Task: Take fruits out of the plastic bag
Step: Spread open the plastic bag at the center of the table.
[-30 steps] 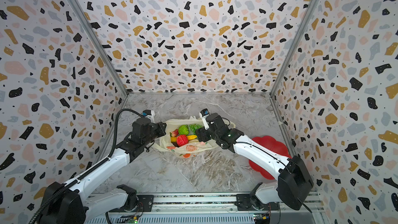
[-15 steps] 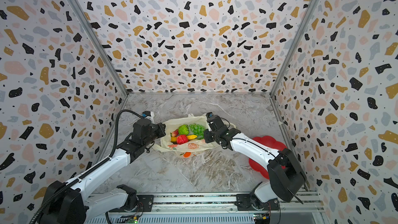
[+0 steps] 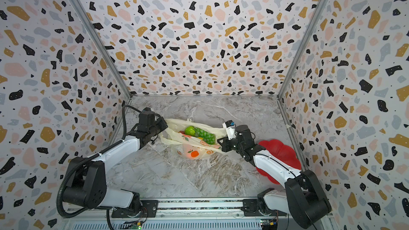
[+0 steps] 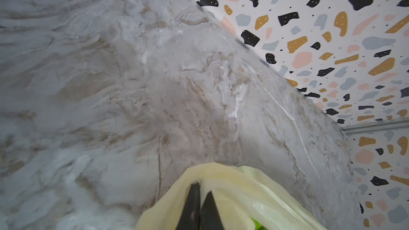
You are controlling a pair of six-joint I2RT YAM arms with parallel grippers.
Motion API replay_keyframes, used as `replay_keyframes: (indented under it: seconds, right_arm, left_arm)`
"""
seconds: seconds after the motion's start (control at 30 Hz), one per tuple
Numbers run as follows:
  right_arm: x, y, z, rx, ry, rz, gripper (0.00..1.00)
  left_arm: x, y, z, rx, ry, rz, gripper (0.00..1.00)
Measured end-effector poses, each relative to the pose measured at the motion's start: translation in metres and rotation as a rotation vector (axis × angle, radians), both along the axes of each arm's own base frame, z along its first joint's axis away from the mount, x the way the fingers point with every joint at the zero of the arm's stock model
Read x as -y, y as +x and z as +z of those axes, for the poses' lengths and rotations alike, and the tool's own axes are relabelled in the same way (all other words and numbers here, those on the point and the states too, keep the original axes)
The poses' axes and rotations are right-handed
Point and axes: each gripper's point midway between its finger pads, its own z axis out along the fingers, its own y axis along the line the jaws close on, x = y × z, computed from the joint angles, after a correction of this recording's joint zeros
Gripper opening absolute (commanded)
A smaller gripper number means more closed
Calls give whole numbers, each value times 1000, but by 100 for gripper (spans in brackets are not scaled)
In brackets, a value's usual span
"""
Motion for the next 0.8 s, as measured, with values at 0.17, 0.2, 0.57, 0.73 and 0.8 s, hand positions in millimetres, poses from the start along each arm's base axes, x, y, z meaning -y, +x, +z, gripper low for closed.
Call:
replay_keyframes:
  seconds: [0.17, 0.2, 0.57, 0.73, 0.8]
  right_arm:
    - [-15, -5, 14, 44, 32, 30, 0]
    - [-18, -6, 15, 48, 29, 28, 0]
    - [-43, -17, 12, 82, -14, 26, 0]
    - [-45, -18, 12, 91, -21, 21, 0]
    - [-46, -19, 14, 92, -16, 20, 0]
  left_arm:
    - [10, -18, 20, 23, 38, -47, 72]
    - [8, -25, 24, 26, 49, -43, 76]
    - [5, -96, 45, 70, 89, 3, 89]
    - [37, -105, 14, -14, 105, -80, 82]
    - [45, -107, 2, -42, 112, -100, 72]
